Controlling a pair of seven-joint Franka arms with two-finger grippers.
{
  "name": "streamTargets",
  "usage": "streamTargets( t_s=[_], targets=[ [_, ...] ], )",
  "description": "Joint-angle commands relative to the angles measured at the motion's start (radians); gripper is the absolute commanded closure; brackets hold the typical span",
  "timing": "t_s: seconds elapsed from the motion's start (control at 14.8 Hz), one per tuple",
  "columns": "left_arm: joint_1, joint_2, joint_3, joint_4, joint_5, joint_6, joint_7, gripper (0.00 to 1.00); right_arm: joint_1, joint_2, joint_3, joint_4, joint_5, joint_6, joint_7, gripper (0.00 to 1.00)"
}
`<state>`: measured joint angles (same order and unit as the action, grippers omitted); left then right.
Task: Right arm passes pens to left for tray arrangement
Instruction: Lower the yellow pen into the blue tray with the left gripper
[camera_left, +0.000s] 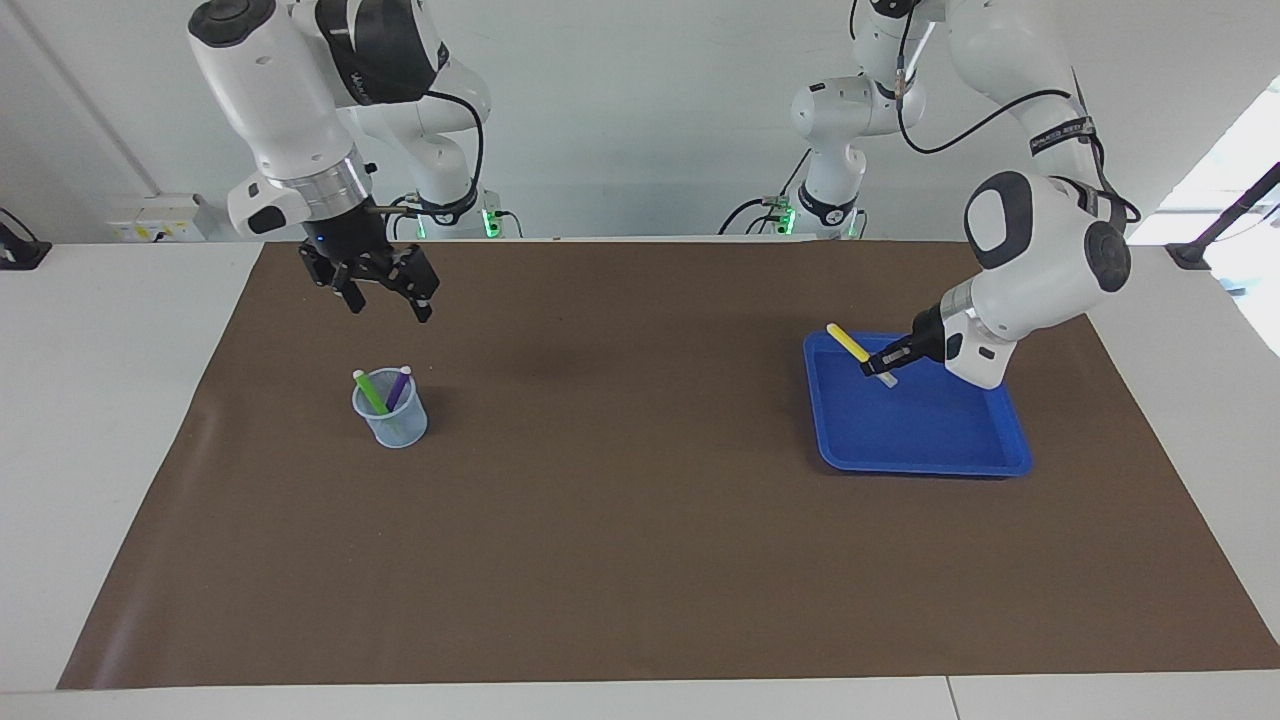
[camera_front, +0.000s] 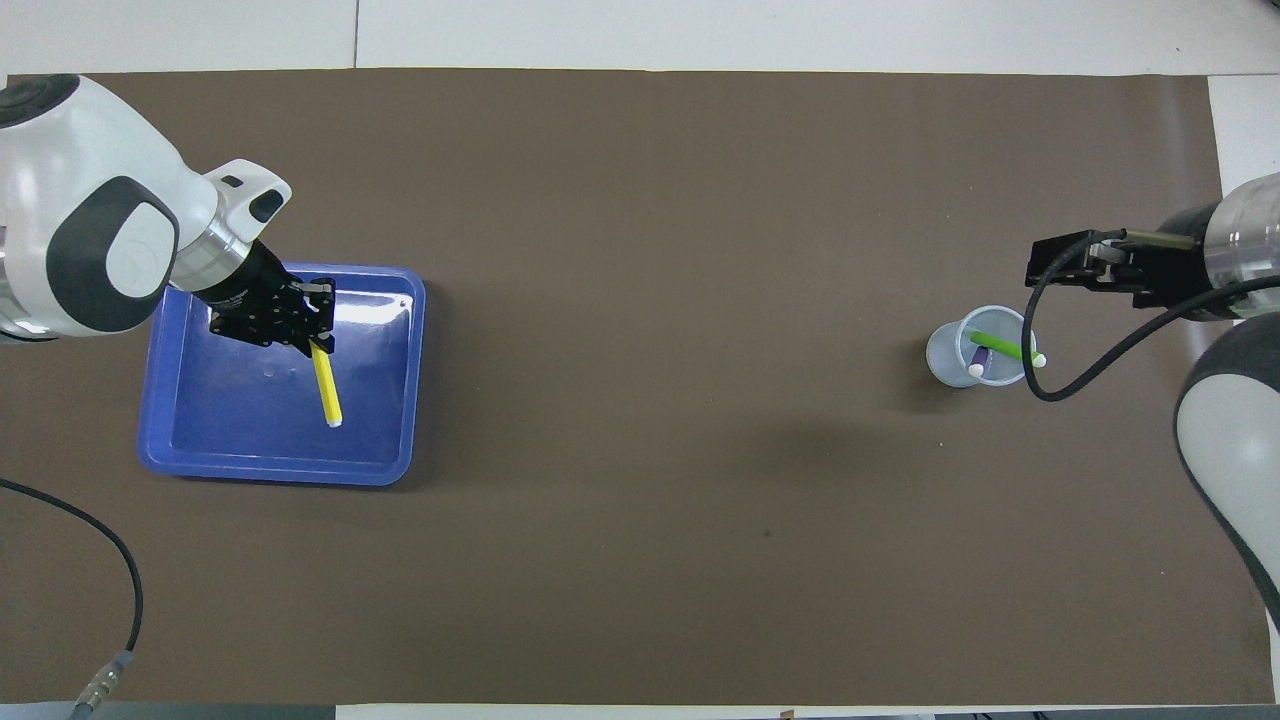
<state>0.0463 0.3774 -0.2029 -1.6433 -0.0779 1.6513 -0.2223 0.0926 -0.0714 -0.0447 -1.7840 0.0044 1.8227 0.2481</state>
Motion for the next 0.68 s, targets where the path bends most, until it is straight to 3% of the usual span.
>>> streamTargets(
  t_s=[0.0,0.2,0.61],
  targets=[
    [-0.013,0.133,-0.047,0.161,0.110,-0.102,0.050,1.00,-0.008,-0.007,0.013,0.052,-0.046,-0.080,-0.020,0.00],
    [-0.013,0.159,-0.070,0.163,0.187,-0.099,0.113,1.00,-0.011,-0.007,0.008,0.095,-0.044,-0.163,-0.038,0.00],
    [-0.003,0.153,-0.069,0.109,0.193,0.011,0.115,1.00,-0.039,-0.013,-0.017,0.094,-0.026,-0.194,-0.136,0.00]
  ],
)
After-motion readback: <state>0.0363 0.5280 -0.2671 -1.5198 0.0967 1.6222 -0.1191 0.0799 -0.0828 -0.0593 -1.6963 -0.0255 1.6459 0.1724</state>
